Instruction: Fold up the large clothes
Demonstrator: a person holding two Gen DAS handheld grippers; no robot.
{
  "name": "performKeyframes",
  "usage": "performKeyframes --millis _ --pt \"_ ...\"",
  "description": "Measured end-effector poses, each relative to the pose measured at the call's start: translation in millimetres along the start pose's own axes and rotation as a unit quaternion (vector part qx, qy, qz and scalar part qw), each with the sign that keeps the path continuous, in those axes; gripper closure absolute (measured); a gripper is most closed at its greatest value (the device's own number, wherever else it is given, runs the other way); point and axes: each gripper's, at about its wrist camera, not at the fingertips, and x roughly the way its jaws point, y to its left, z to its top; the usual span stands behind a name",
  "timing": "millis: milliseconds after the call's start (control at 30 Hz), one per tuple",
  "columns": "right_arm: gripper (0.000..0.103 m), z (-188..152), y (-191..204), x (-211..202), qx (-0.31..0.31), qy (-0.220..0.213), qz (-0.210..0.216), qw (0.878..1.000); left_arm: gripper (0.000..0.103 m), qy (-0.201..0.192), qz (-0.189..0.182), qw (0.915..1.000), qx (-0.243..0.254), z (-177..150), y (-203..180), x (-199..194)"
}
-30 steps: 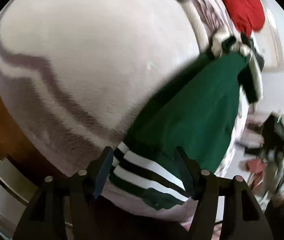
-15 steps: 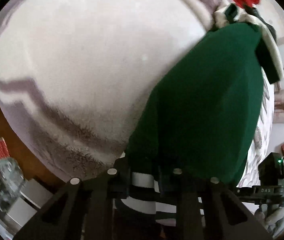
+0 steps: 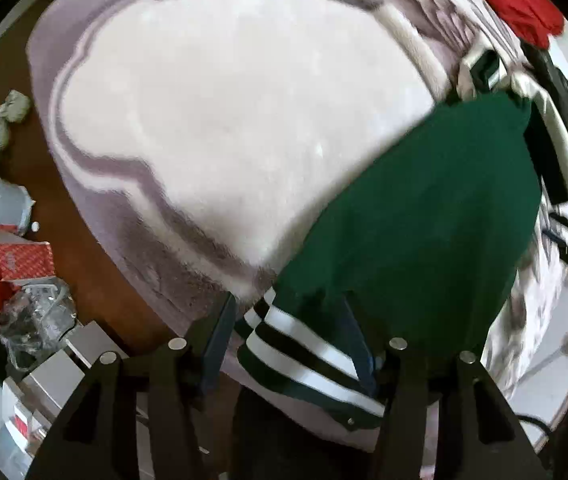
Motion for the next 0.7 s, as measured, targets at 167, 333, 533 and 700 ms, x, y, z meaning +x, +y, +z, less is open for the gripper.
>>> performKeyframes --millis 167,333,533,700 --pt "0.063 69.4 68.6 -22.7 -0.087 -0.042 0.011 0.995 0.052 -0.072 0.079 0.9938 0.031 25.7 -19.1 -13.2" --pt "0.063 129.6 176.6 -13.9 -0.156 -0.057 0.001 0.986 0.052 -0.08 0.094 0.9916 0.038 64.6 -9.1 19.2" --pt "0.063 192.9 219.7 79.1 -0.165 0.021 -0.111 0.98 0.052 -0.051 0.068 0.9958 0.035 117.0 22.3 72.7" --pt "0.036 169.3 204.4 40.5 -0.096 -0.004 -0.017 0.995 0.052 -0.016 0.007 0.9979 0.062 134.6 41.7 82.5"
